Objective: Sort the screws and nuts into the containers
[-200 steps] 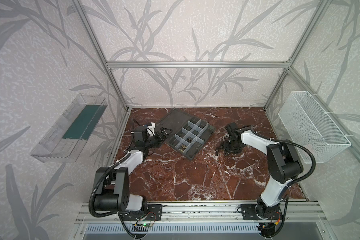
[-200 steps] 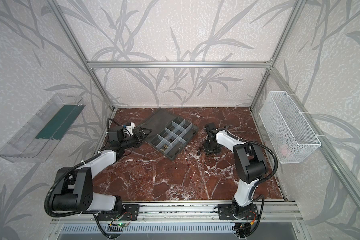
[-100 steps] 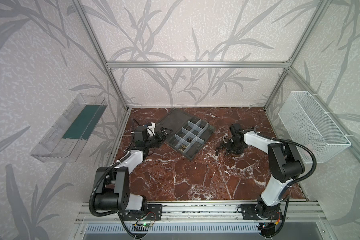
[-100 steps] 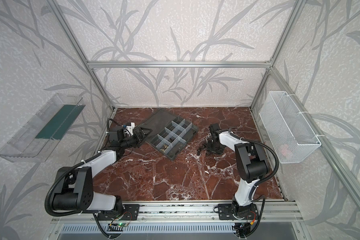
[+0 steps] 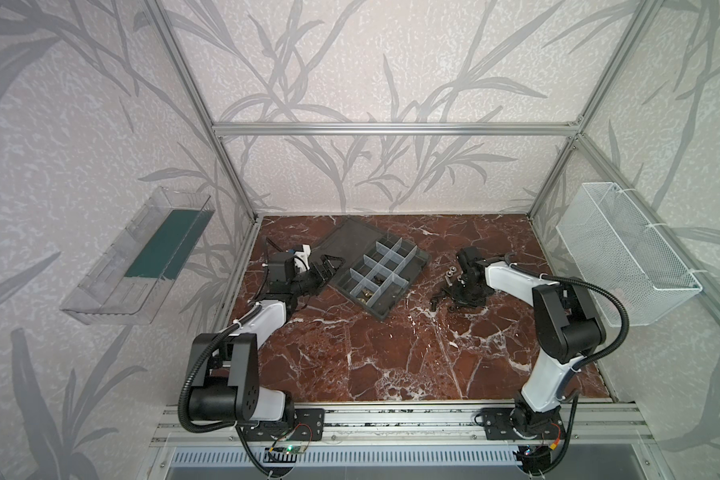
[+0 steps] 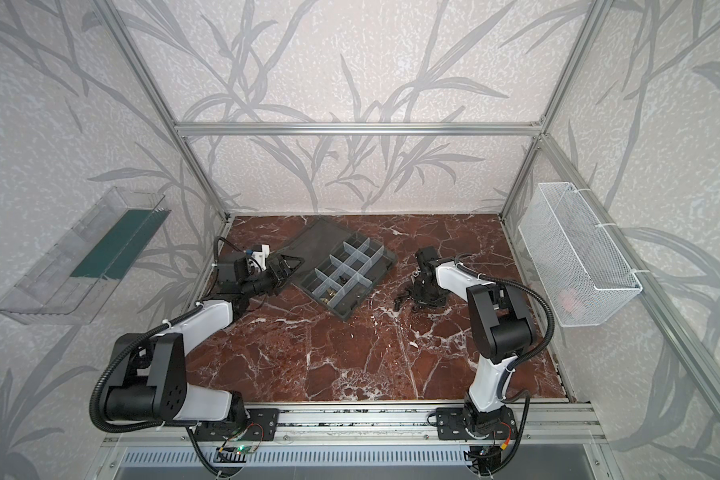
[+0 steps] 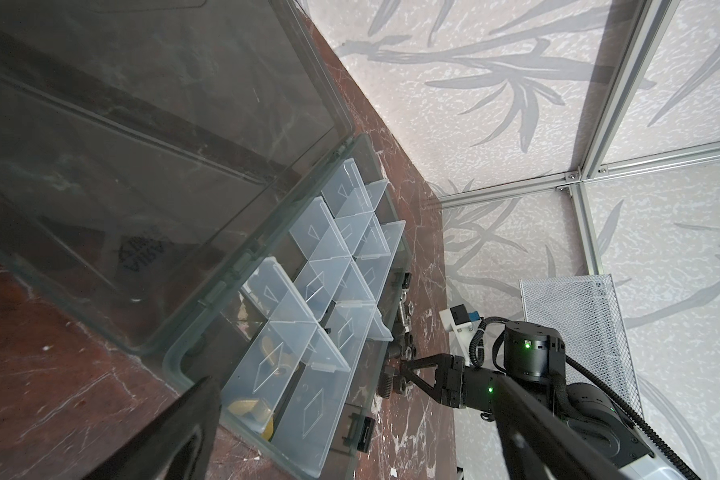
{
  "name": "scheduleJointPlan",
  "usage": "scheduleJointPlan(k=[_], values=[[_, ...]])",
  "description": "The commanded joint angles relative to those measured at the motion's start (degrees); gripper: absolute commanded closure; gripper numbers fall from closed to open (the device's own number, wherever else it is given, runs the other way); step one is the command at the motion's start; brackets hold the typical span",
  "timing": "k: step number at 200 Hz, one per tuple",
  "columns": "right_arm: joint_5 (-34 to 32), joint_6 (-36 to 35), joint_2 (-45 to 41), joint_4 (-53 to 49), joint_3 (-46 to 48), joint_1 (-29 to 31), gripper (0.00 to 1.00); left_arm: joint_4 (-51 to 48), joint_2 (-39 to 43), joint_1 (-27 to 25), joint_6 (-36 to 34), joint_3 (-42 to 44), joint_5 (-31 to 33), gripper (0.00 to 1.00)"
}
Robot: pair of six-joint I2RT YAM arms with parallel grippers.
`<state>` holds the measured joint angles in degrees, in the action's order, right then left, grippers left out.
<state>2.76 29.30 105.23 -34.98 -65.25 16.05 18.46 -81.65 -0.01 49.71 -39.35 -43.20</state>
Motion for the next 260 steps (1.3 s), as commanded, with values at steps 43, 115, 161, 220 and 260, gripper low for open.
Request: scheduleJointPlan(k=[43,115,161,220,260], values=[[-0.66,-3.81,2.33,-2.09,-0.61,0.84,0.88,1.53,-0.54,-0.23,0.65,-0.46,-0.83,0.00],[2.65,-11.23,-4.48,-5.39,-5.96,1.04,0.90,1.66,-0.40,-0.25,1.08,-0.46,-0.82,0.01],[5.16,-14.06,-5.08,-8.25,-13.63,2.26,0.91,1.84,-0.30,-0.25,1.31,-0.29,-0.91,0.01],[5.66,-14.97,-0.88,-10.24,-22.72,6.06,0.91,3.20,-0.07,-0.23,2.31,0.33,-1.12,0.01],[6.63,-14.52,-0.22,-9.08,-22.85,7.96,0.92,2.91,0.31,-0.25,2.05,0.33,-1.01,0.01]])
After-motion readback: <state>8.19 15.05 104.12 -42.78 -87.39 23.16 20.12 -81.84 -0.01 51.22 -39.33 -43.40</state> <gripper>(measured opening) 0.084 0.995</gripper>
